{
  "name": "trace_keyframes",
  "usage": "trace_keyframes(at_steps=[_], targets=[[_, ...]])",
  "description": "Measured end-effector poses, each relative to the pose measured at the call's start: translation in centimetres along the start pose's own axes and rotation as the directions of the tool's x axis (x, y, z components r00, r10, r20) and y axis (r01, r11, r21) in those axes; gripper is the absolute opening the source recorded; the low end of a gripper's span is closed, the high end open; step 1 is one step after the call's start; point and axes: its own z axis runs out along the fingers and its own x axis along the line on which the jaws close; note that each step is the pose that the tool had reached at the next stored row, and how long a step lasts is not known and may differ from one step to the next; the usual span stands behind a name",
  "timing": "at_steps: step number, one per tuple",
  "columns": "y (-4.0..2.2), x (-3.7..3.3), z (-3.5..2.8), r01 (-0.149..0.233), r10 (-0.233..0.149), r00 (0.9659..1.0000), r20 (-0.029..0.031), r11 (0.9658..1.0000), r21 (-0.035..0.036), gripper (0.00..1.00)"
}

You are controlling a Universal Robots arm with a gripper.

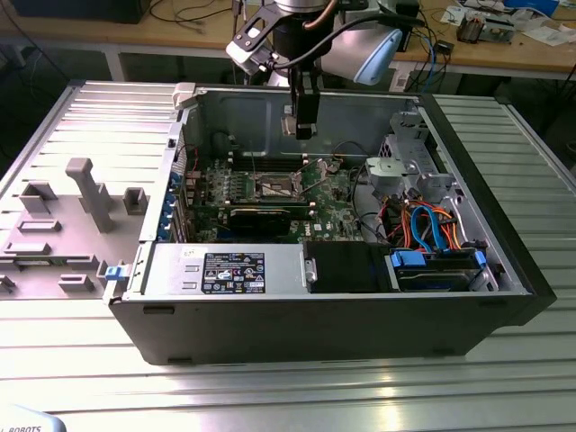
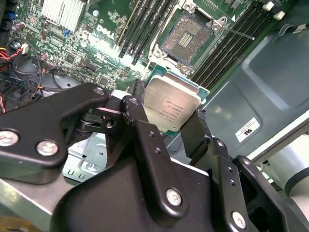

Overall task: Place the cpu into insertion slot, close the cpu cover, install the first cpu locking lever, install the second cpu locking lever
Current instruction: 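Place the cpu into insertion slot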

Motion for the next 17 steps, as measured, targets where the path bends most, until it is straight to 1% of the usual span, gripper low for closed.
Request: trace_keyframes(at_steps=[4,17], targets=[[-0.04,-0.01,0.41,0.000,0.000,1.0000,0.0002,1.0000,0.0001,0.54],[-0.13,-0.01,0.73,0.000,0.000,1.0000,0.0000,1.0000,0.0001,0.54]])
